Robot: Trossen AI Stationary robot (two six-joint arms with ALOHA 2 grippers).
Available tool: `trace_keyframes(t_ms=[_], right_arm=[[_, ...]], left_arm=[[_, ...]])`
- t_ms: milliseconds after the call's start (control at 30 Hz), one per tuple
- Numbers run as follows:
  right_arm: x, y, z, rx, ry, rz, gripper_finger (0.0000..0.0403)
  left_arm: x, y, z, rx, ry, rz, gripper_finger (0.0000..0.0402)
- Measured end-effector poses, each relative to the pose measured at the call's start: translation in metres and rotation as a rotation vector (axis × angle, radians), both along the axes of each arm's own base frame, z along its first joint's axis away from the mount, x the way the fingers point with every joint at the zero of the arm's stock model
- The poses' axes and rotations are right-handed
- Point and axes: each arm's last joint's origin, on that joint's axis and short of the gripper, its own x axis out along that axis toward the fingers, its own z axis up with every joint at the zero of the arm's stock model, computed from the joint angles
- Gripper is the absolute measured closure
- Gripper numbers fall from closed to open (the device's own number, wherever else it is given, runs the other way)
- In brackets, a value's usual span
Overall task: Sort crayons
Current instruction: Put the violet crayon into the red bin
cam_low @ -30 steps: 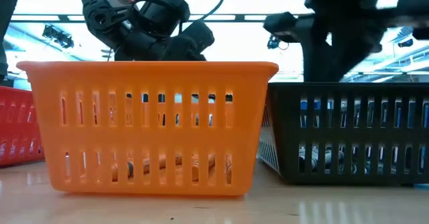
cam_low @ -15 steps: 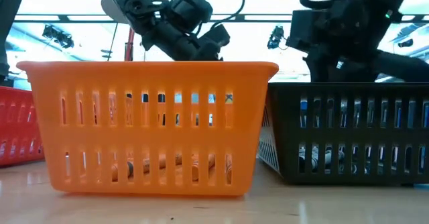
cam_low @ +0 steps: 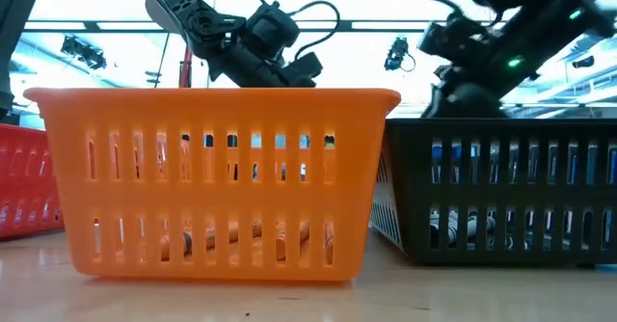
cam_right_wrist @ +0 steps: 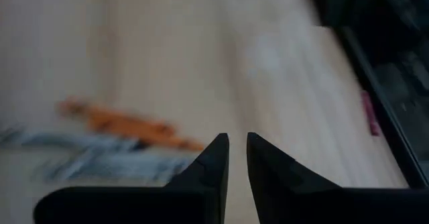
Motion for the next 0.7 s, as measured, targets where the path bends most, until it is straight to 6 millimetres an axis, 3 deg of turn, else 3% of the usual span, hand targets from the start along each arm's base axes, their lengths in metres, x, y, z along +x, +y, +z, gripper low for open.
trace_keyframes(t_ms=[167, 400, 533, 700], right_arm=[[-0.005, -0.027, 0.002, 0.048, -0.183, -0.097, 0.0343], [-0.005, -0.042, -0.001, 0.19, -0.264, -0.184, 0.0344], [-0.001, -0.069, -0.013, 0.231, -0.253, -0.311, 0.0349], [0.006, -0.108, -0.028, 0.33, -0.211, -0.338, 0.0357]], left_arm=[[-0.003, 0.004, -0.003, -0.012, 0.034, 0.013, 0.026], [-0.008, 0.001, -0.01, -0.03, 0.122, 0.004, 0.026], [-0.008, -0.005, -0.013, -0.047, 0.109, -0.059, 0.026], [-0.015, -0.02, -0.03, -0.095, 0.001, -0.176, 0.026]])
